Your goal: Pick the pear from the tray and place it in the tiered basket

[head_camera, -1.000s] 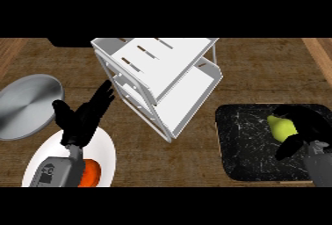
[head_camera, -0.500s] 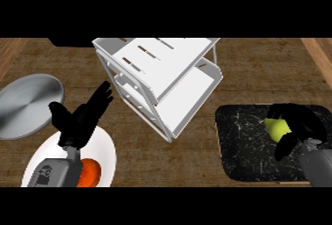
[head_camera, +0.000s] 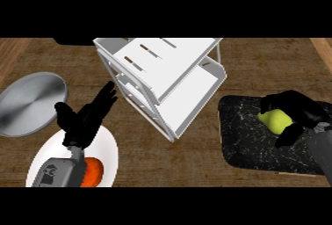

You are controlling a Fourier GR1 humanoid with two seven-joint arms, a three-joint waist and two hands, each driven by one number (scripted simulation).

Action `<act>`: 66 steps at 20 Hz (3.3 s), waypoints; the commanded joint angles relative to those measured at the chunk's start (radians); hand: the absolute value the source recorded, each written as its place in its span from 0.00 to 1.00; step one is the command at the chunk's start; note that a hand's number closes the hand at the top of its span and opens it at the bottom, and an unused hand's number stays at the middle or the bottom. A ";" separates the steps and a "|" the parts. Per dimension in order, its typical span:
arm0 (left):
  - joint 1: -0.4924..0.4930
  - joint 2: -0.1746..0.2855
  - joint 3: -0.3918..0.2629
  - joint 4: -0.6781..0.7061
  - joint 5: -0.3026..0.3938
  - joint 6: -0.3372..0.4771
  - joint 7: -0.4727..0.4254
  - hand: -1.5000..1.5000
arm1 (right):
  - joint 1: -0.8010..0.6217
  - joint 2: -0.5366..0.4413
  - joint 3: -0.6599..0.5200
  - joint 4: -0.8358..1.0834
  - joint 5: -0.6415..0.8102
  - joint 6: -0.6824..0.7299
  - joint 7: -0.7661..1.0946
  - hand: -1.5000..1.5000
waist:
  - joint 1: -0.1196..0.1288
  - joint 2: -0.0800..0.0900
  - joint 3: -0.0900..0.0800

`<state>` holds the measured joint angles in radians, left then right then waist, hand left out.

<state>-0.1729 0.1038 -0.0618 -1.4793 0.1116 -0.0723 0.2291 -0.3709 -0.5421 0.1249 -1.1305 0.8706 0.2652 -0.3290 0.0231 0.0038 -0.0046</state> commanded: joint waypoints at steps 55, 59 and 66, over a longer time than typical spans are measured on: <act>0.004 -0.018 0.031 -0.064 -0.005 -0.016 0.057 0.50 | -0.899 0.521 -0.148 0.267 -0.431 -0.046 0.483 1.00 | 0.003 0.001 0.004; -0.047 -0.028 0.014 0.017 -0.038 -0.016 0.025 0.50 | -0.936 0.540 -0.156 0.328 -0.683 -0.079 0.524 0.00 | 0.021 0.005 0.003; -0.008 -0.046 0.009 0.007 -0.032 -0.019 0.008 0.50 | -0.963 0.542 -0.024 0.447 -0.837 -0.149 0.315 0.00 | 0.025 0.003 0.004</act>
<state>-0.1921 0.0670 -0.0444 -1.4715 0.0821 -0.0870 0.2482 -1.3124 -0.0076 0.0286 -0.7376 0.1266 0.1769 0.0616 0.0416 0.0075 -0.0009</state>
